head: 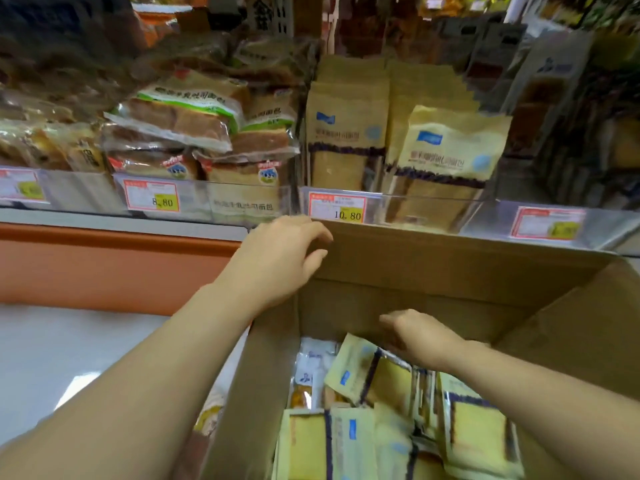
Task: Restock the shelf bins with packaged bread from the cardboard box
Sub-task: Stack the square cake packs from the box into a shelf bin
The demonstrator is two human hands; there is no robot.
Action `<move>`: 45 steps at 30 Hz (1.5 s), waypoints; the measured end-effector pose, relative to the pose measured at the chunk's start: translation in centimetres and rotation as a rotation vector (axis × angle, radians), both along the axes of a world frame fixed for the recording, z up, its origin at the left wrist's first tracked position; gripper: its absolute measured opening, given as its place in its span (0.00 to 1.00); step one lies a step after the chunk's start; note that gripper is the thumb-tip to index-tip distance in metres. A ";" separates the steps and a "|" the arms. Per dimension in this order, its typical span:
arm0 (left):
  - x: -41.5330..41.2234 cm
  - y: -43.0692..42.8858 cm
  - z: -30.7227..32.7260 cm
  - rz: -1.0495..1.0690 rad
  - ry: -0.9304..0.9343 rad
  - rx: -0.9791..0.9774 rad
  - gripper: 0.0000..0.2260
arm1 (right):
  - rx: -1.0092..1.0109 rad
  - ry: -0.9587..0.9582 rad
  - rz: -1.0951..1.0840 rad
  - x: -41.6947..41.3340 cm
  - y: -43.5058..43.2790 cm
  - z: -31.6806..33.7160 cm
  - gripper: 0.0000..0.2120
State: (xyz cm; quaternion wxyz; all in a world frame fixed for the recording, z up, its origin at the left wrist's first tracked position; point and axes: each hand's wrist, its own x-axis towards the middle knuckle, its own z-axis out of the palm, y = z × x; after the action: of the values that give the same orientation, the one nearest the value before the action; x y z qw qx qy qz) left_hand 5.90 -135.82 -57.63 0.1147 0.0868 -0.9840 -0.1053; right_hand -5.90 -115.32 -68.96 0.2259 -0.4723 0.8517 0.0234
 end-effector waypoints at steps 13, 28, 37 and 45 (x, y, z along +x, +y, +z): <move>-1.1 0.4 -0.5 0.020 -0.044 0.068 0.13 | 0.169 -0.361 -0.318 -1.7 -0.9 -12.9 0.36; -1.0 0.5 -0.7 0.029 -0.046 0.087 0.11 | 0.072 -0.235 -0.083 0.9 -0.9 -11.1 0.10; -1.0 0.3 -0.7 0.020 -0.037 0.100 0.11 | 0.193 -0.509 0.024 4.1 -2.2 -10.7 0.04; -1.3 0.1 -1.1 0.012 -0.032 0.100 0.11 | 0.029 -0.315 -0.120 0.5 -4.4 -12.4 0.07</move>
State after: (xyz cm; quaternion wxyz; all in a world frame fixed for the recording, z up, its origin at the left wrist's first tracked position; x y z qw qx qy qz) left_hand 4.59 -135.71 -58.71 0.0950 0.0998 -0.9787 -0.1524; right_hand -5.44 -119.76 -81.38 0.3645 -0.4152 0.8319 -0.0524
